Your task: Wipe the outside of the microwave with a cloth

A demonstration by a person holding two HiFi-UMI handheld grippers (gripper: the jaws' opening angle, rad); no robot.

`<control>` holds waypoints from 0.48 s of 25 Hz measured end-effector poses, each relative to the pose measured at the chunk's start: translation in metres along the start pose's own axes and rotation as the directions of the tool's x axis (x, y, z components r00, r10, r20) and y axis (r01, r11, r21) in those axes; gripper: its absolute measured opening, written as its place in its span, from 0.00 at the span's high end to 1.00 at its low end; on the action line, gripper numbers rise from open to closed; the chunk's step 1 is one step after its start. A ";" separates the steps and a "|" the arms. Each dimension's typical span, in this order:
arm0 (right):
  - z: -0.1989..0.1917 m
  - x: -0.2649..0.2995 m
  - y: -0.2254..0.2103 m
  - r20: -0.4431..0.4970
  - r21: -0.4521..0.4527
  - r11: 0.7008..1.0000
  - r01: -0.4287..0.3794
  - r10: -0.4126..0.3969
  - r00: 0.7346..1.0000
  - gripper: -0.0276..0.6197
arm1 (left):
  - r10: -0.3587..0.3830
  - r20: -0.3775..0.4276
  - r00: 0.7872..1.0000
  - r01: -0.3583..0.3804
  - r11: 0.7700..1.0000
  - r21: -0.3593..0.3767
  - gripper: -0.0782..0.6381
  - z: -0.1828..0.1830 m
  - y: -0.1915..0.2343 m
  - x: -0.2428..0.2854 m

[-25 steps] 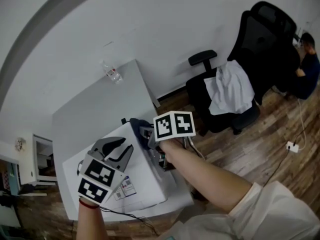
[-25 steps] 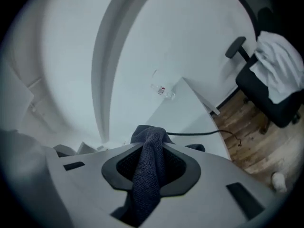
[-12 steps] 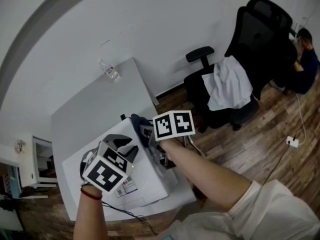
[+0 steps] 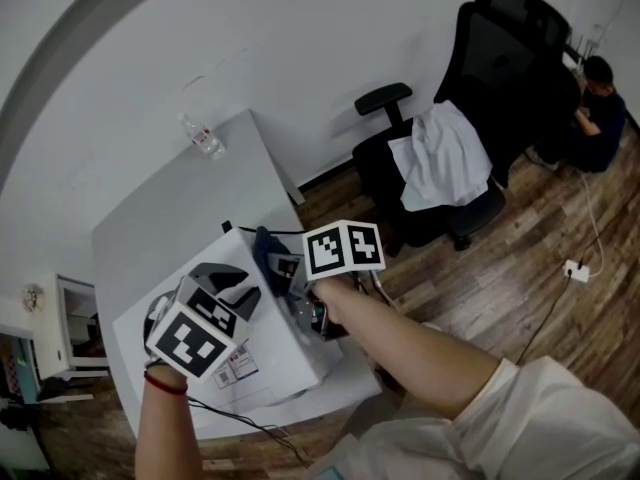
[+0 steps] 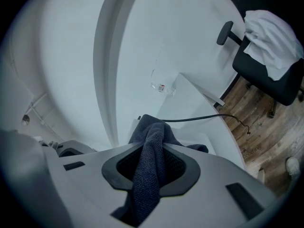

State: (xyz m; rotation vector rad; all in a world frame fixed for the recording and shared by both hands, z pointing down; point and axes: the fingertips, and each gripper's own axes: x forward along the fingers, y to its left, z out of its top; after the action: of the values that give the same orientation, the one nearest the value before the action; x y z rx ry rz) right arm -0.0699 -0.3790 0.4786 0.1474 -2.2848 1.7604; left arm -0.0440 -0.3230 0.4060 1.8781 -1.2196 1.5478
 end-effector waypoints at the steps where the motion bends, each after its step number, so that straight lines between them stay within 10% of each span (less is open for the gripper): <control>1: -0.003 -0.002 0.000 -0.014 -0.012 1.000 -0.003 0.003 1.000 0.81 | -0.001 0.000 1.000 0.001 1.000 0.000 0.76 0.000 -0.001 0.000; 12: -0.042 -0.032 -0.001 -0.111 -0.059 0.997 -0.040 0.033 0.993 0.81 | -0.016 -0.013 1.000 0.017 1.000 0.025 0.76 0.007 -0.014 0.004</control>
State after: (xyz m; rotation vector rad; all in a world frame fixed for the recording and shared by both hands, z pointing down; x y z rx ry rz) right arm -0.0332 -0.3414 0.4807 -0.0026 -2.2724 1.6701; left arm -0.0286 -0.3223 0.4101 1.8867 -1.1819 1.5703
